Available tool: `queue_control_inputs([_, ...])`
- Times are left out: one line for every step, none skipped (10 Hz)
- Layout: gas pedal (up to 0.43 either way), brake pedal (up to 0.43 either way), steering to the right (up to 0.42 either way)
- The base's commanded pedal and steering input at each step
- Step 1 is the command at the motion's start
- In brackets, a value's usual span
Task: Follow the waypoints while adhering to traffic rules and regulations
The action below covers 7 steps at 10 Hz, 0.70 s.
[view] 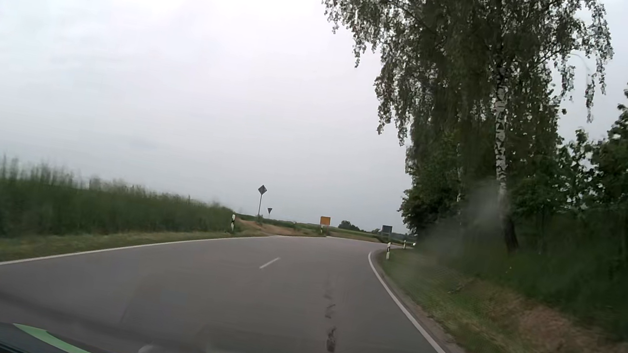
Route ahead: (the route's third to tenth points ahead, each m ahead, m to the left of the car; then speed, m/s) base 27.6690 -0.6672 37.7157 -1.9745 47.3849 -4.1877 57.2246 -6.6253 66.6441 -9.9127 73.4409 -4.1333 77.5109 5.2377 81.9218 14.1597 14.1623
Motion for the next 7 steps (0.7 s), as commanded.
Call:
queue_control_inputs([0.000, 0.000, 0.021])
queue_control_inputs([0.000, 0.000, 0.022])
queue_control_inputs([0.000, 0.000, 0.022])
queue_control_inputs([0.000, 0.006, 0.024])
queue_control_inputs([0.000, 0.012, 0.025])
queue_control_inputs([0.000, 0.030, 0.029])
queue_control_inputs([0.000, 0.043, 0.031])
